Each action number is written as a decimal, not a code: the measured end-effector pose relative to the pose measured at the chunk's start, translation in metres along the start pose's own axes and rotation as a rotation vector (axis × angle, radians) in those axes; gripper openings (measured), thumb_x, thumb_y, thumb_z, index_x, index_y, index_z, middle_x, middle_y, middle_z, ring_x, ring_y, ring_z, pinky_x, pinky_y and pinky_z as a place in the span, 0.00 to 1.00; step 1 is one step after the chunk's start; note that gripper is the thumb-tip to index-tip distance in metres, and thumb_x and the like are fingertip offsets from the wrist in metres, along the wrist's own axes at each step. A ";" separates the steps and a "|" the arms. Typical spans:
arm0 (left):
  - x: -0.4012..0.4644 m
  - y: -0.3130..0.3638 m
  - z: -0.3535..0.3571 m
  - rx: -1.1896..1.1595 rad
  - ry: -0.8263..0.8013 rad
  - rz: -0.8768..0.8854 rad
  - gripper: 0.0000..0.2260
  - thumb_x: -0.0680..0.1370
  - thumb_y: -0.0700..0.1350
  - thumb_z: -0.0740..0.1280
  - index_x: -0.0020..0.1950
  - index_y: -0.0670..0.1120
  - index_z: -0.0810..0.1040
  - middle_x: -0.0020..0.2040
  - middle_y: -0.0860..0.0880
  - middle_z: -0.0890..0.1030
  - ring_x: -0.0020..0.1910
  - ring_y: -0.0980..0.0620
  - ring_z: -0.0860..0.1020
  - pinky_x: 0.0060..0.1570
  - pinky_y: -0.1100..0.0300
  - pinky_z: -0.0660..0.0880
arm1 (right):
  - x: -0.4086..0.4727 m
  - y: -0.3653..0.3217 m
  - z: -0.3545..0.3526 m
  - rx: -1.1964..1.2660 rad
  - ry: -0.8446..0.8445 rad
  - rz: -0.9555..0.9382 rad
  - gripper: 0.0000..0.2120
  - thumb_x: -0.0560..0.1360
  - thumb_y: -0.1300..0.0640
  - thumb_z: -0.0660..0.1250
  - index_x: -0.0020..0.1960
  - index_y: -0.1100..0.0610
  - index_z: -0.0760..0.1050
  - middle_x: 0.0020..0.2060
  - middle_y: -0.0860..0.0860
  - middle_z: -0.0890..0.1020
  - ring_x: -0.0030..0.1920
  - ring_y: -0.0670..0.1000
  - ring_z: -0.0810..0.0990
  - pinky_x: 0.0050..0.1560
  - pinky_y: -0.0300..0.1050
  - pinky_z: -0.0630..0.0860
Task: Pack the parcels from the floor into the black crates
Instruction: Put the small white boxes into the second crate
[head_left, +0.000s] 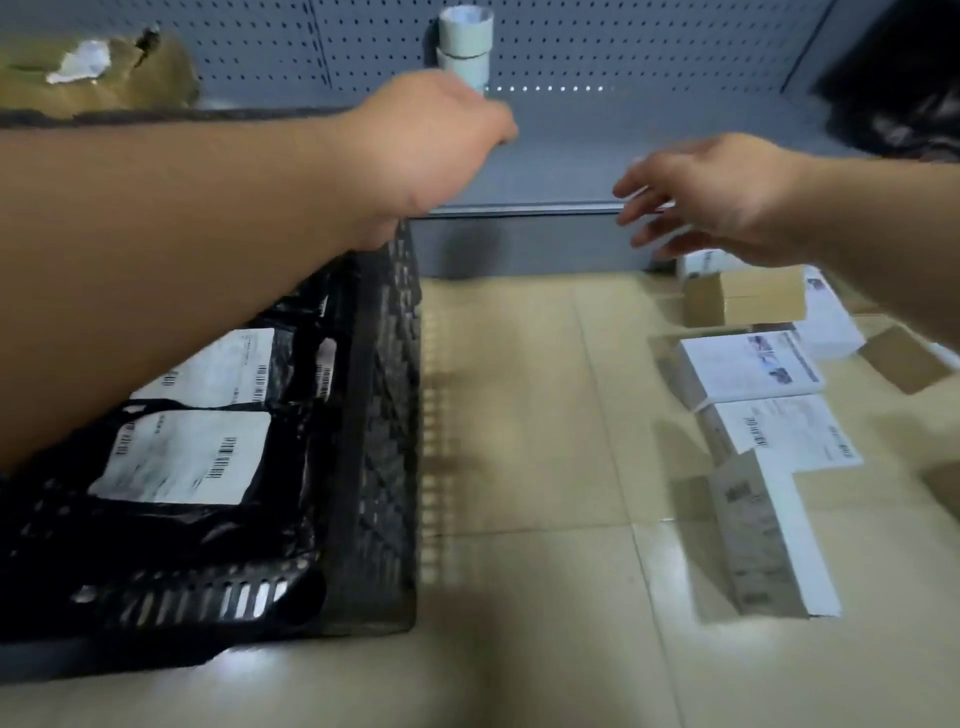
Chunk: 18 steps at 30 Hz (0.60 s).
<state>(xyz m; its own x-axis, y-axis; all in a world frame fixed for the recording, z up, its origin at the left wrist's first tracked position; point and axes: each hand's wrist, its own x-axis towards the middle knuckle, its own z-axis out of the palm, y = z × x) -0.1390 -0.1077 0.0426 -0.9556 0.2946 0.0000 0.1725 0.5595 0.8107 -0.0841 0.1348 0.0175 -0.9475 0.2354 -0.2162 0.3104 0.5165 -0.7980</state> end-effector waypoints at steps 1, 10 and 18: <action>-0.001 0.005 0.014 0.014 -0.034 -0.004 0.19 0.67 0.59 0.66 0.51 0.49 0.82 0.51 0.47 0.85 0.53 0.45 0.83 0.60 0.42 0.78 | -0.001 0.018 -0.010 0.001 0.002 0.057 0.15 0.81 0.47 0.61 0.56 0.56 0.79 0.52 0.55 0.84 0.46 0.55 0.83 0.49 0.51 0.80; -0.018 0.026 0.143 0.137 -0.423 -0.099 0.25 0.70 0.62 0.63 0.64 0.55 0.79 0.62 0.53 0.80 0.63 0.47 0.78 0.66 0.45 0.75 | -0.009 0.146 -0.095 -0.098 0.061 0.423 0.22 0.82 0.41 0.54 0.58 0.57 0.76 0.45 0.56 0.82 0.41 0.56 0.80 0.45 0.50 0.76; -0.011 0.020 0.245 -0.089 -0.496 -0.427 0.06 0.81 0.51 0.62 0.50 0.51 0.74 0.48 0.47 0.75 0.47 0.49 0.74 0.52 0.55 0.71 | -0.012 0.233 -0.127 -0.116 0.144 0.556 0.22 0.82 0.39 0.52 0.54 0.57 0.73 0.46 0.56 0.81 0.41 0.55 0.77 0.45 0.49 0.74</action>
<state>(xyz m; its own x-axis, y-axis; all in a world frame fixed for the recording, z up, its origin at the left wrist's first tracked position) -0.0660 0.0900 -0.0846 -0.7088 0.3944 -0.5848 -0.2381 0.6466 0.7247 0.0088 0.3564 -0.0943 -0.6223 0.6025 -0.4997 0.7721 0.3679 -0.5181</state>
